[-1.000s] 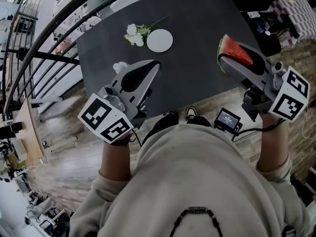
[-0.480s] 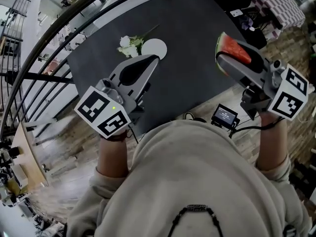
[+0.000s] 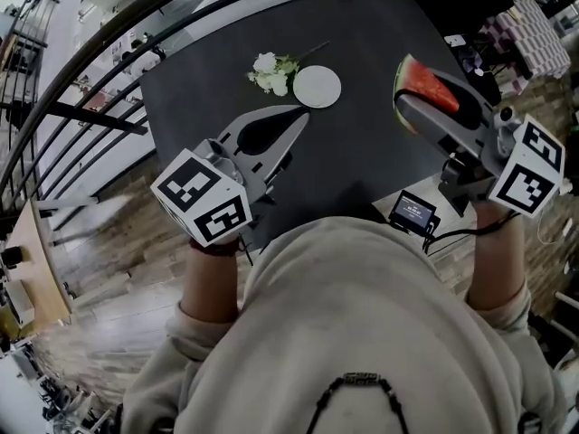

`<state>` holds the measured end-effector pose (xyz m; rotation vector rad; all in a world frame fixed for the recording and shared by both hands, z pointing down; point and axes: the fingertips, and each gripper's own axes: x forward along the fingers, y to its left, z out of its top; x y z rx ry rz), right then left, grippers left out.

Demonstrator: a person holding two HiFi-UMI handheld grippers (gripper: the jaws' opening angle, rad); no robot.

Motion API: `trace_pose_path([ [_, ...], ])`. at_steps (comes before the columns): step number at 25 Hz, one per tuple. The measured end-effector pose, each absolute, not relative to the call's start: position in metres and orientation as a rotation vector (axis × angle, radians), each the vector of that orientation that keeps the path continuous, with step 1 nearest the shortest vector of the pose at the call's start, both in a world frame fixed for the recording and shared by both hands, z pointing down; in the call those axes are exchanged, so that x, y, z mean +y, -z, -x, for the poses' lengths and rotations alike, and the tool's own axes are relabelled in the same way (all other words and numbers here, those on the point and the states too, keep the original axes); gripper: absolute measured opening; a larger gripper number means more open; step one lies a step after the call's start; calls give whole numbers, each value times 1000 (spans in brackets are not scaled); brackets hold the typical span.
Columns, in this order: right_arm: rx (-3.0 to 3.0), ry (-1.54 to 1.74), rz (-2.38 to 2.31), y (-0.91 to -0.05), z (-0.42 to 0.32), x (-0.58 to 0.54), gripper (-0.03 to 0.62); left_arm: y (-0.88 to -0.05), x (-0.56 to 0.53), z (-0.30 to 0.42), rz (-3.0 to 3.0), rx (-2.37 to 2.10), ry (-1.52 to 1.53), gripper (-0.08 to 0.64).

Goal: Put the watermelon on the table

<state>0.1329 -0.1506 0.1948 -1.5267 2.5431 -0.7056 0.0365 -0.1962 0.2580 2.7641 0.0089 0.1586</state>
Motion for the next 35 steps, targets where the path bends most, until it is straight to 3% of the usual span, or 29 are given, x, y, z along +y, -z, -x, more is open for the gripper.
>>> trace_pose_path([
  [16, 2661, 798, 1417, -215, -136, -226, 204, -270, -240, -25, -2729, -138, -178, 8],
  [35, 2668, 878, 1395, -236, -156, -240, 203, -286, -250, -20, -2699, -251, -201, 6],
])
